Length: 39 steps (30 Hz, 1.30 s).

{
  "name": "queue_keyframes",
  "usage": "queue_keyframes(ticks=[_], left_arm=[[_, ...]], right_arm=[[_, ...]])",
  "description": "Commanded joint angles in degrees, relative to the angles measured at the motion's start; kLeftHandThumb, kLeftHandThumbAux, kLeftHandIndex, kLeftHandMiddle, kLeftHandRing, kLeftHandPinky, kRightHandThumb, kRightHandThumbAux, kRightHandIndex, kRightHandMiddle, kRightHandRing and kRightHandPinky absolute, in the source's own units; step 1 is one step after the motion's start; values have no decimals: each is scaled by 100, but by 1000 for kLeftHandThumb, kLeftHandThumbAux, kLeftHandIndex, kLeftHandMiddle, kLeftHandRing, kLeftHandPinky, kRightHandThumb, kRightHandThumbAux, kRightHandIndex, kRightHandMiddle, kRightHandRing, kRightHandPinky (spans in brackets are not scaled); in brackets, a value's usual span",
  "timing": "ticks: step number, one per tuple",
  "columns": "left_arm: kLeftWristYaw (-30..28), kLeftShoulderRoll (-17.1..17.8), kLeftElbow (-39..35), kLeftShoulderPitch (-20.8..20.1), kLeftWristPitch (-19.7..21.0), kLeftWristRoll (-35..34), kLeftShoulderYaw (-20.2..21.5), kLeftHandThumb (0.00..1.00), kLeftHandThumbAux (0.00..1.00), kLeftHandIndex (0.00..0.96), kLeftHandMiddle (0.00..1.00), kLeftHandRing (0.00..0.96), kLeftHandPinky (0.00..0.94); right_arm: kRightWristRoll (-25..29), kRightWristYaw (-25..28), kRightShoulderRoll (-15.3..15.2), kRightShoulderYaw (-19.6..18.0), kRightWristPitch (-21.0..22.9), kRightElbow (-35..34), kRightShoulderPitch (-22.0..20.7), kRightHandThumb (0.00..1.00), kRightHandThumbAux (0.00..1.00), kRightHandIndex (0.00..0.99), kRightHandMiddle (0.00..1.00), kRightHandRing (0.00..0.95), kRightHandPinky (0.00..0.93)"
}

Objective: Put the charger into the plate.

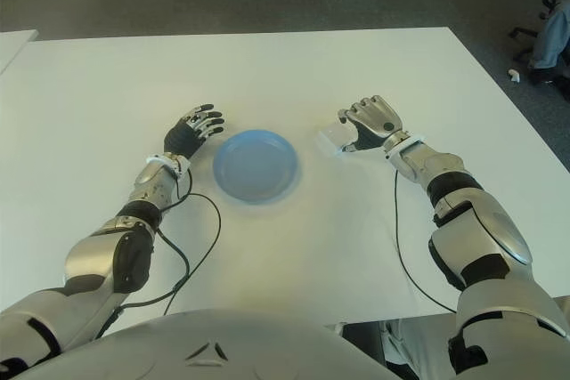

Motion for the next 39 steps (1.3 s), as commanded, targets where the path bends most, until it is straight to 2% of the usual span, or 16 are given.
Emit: queue_keyframes(ticks=[1,3,8,10,12,13,14,15,16,18,23,29,35,39], left_arm=[[110,-29,156,134,187,19,27,0,523,291,379,360,342],[104,-27,158,135,189,18,29,0,521,292,380,360,342],[76,-18,170,138,207,2,46,0,522,295,381,362,343],[65,-14,175,140,212,-4,53,0,526,297,381,363,343],[52,-4,180,136,226,-10,65,0,529,297,381,364,345],[46,0,183,134,232,-12,72,0,531,297,381,365,346],[36,6,187,132,244,-15,80,0,531,297,381,365,346],[26,14,191,131,254,-17,89,0,533,296,380,364,346],[18,19,194,128,263,-16,96,0,534,295,379,364,346],[6,32,200,124,278,-15,104,0,535,293,378,363,346],[-13,60,216,113,314,-12,120,0,541,294,379,366,352],[-102,82,238,96,380,-40,149,0,544,298,379,366,351],[-187,94,253,90,403,-55,173,0,537,294,374,364,349],[-227,94,260,93,377,-69,183,0,538,292,374,365,358]], right_arm=[[161,44,28,-122,-221,18,49,720,711,439,844,832,825],[209,32,39,-165,-280,27,62,720,710,440,837,827,816],[494,61,95,-394,-548,81,101,715,707,435,762,741,701],[656,186,137,-512,-596,115,122,703,705,425,602,574,539],[817,401,185,-624,-577,140,135,606,577,355,462,430,408],[886,518,204,-674,-556,146,142,541,496,263,334,307,302],[1024,742,234,-768,-505,143,162,518,467,230,289,263,263],[1124,908,257,-836,-464,129,181,466,371,147,185,168,168],[1227,1055,271,-912,-435,82,215,431,303,94,118,107,107],[1382,1263,290,-1036,-388,-36,288,400,238,48,60,55,55],[1637,1631,335,-1274,-227,-414,478,365,143,7,10,9,9],[1787,2009,486,-1510,266,-1160,782,357,110,0,0,0,0],[1823,2253,717,-1672,862,-1567,995,360,107,0,0,0,0],[1850,2464,992,-1780,1521,-1820,1123,363,110,0,0,0,0]])
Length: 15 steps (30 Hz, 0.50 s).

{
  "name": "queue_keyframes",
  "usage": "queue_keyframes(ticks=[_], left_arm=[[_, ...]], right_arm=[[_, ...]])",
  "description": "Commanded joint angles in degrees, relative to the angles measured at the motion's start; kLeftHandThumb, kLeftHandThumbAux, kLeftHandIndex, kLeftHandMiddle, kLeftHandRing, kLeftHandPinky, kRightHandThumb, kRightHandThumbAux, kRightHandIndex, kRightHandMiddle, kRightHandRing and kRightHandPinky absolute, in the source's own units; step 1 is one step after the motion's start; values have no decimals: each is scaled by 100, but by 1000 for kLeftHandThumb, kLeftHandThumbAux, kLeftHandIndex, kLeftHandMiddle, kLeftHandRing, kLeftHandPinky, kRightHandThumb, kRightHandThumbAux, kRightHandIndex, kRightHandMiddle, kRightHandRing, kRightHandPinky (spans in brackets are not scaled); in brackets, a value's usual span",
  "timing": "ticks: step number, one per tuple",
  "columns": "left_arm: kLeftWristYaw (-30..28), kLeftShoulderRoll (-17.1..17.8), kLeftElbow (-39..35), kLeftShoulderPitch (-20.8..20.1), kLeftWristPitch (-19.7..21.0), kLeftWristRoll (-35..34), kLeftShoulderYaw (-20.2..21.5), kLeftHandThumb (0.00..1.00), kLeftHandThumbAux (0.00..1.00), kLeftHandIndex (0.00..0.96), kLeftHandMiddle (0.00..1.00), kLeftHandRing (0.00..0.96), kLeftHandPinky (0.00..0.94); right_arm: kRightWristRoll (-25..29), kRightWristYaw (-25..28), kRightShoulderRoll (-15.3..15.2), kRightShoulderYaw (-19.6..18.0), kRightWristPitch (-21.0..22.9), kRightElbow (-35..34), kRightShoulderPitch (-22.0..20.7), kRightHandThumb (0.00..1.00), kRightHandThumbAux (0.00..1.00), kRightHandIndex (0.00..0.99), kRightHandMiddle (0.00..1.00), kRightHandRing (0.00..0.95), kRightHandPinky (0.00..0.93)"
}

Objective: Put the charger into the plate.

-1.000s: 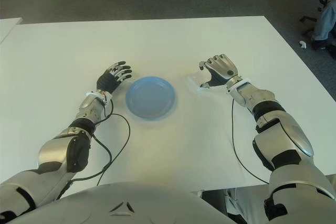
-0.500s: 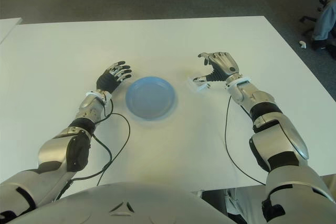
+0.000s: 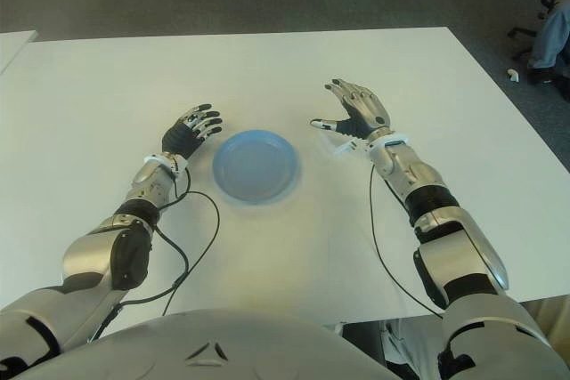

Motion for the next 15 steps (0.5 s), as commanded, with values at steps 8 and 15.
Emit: queue_keyframes(ticks=[8,15], left_arm=[[-1,9,178,145,131,34,9,0,543,292,373,364,352],[69,-17,175,157,72,68,-14,0,539,287,370,358,345]], right_arm=[[28,349,666,-325,1801,-577,342,358,114,0,0,0,0],[-140,190,1012,-380,2815,-845,380,345,116,0,0,0,0]])
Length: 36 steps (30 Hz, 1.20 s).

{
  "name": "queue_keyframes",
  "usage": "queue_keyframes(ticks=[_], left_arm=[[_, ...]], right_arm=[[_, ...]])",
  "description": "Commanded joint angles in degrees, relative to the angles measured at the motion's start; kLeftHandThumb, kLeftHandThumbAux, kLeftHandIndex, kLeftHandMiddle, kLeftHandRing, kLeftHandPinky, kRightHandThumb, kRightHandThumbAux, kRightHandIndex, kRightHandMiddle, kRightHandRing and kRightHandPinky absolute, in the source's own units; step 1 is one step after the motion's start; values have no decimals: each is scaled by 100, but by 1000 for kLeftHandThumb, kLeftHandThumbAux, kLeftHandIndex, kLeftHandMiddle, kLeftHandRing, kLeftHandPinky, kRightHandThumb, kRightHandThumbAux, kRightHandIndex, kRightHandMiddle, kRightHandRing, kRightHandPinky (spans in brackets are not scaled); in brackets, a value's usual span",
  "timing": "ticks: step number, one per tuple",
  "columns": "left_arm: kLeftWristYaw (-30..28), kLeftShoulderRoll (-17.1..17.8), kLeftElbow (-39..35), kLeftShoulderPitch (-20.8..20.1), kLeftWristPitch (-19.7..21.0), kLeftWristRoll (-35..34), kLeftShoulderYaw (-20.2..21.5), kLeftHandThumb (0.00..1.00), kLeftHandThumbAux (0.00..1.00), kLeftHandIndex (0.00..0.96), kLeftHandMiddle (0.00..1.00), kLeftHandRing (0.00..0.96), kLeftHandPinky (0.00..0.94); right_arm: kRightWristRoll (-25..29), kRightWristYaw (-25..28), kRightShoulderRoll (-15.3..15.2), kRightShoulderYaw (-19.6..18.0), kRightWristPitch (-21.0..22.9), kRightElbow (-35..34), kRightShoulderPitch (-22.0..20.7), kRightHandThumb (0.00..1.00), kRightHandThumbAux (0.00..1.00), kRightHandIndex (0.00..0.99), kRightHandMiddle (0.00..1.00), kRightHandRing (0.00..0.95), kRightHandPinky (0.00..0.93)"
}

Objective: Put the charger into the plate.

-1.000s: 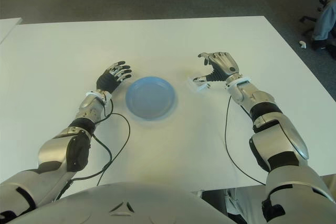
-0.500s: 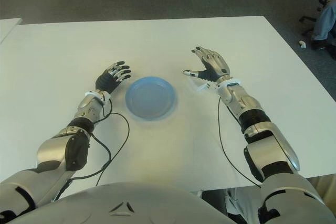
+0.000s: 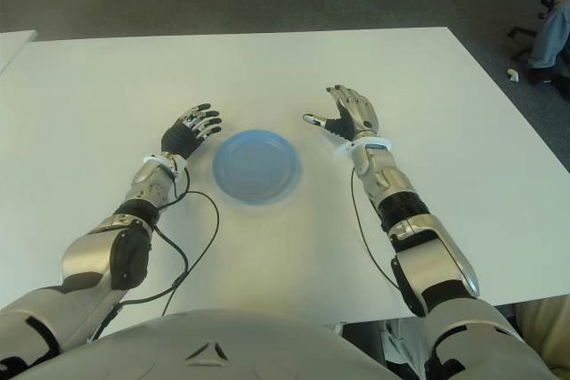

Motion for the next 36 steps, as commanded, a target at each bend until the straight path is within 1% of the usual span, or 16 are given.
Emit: queue_keyframes(ticks=[1,5,13,28,36], left_arm=[[95,-23,164,159,85,71,-20,0,539,286,370,358,345],[102,-36,171,156,82,46,0,0,544,283,371,359,351],[109,-81,178,144,137,-26,69,0,551,286,371,361,349],[137,-126,155,179,104,-36,58,0,540,290,376,369,358],[120,-126,138,203,42,-33,55,0,546,288,375,368,354]], right_arm=[[-116,-41,258,-20,675,-233,120,344,116,0,0,0,0],[-221,92,389,19,1170,-451,120,342,116,0,0,0,0],[-353,431,475,112,1744,-684,98,332,109,0,0,0,0],[-546,940,419,185,2390,-1248,264,344,103,0,0,0,0],[-658,982,414,213,2624,-1364,360,349,102,0,0,0,0]])
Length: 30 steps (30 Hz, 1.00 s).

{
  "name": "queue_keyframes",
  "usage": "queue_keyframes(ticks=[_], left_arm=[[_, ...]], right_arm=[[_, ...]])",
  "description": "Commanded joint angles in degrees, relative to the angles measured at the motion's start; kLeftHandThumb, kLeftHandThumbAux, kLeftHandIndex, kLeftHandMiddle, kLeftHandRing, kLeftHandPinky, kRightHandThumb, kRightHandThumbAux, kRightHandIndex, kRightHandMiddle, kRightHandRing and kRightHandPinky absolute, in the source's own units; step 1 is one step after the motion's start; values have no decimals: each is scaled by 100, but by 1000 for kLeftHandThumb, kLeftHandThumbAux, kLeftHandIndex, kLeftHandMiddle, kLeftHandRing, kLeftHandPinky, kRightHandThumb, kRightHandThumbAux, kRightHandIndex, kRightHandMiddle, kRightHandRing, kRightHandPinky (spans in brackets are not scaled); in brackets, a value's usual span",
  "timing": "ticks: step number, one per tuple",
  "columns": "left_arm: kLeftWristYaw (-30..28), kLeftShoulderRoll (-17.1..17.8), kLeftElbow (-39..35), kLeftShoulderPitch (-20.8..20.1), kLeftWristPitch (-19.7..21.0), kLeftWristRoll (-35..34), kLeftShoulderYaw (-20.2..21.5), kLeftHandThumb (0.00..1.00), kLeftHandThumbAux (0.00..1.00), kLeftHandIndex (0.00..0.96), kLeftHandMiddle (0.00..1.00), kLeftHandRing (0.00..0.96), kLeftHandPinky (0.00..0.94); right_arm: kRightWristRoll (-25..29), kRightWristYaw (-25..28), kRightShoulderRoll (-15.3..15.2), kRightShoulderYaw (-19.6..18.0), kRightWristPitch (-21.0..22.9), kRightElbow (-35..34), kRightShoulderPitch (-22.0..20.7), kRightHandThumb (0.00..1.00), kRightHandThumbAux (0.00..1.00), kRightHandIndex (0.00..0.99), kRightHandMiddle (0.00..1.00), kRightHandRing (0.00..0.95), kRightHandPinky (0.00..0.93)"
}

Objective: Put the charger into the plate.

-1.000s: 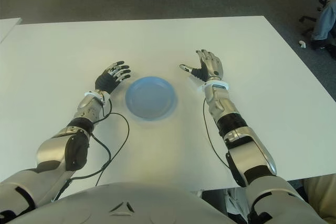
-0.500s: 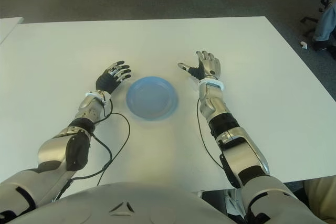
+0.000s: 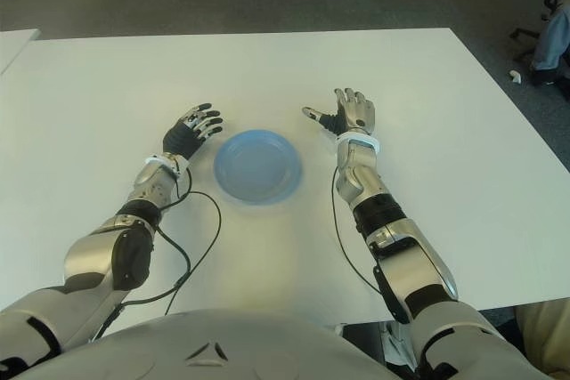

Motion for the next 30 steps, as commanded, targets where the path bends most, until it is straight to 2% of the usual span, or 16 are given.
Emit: queue_keyframes(ticks=[1,15,30], left_arm=[[119,-39,124,198,98,39,8,0,546,288,375,367,353],[158,-31,107,190,106,49,-9,0,541,288,372,361,350],[184,-7,97,171,117,43,-3,0,541,290,371,359,350]], right_arm=[[-86,87,-7,39,203,-104,181,349,102,0,0,0,0],[-497,572,-54,262,750,-526,370,351,113,0,0,0,0],[-600,660,-152,342,708,-428,567,339,109,0,0,0,0]])
